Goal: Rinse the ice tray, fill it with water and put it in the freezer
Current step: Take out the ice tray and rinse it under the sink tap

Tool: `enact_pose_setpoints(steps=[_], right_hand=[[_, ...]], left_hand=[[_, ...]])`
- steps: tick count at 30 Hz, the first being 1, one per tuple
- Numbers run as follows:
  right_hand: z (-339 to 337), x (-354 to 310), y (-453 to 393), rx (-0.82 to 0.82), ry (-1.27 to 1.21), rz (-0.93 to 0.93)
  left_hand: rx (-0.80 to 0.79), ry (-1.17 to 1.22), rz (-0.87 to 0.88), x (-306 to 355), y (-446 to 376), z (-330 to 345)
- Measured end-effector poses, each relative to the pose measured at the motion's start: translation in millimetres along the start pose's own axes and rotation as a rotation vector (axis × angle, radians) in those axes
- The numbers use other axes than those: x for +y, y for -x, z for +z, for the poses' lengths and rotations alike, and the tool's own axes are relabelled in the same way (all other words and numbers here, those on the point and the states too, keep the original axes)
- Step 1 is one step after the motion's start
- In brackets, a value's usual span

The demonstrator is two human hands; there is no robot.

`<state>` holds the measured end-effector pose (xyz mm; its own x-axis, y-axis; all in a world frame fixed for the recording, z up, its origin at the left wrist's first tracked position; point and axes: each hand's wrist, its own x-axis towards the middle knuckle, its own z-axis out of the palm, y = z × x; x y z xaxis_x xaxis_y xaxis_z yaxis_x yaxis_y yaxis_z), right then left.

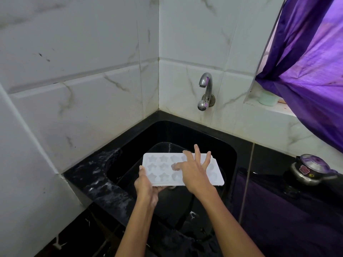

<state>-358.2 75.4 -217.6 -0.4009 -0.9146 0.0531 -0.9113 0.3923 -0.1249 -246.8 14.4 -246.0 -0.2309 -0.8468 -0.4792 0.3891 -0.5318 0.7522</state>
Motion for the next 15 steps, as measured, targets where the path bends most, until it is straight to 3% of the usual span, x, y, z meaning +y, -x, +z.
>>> enact_pose_setpoints(steps=[15], right_hand=[[-3.2, -3.5, -1.4, 0.023, -0.021, 0.022]], left_hand=[[0.009, -0.005, -0.007, -2.7, -1.7, -0.1]])
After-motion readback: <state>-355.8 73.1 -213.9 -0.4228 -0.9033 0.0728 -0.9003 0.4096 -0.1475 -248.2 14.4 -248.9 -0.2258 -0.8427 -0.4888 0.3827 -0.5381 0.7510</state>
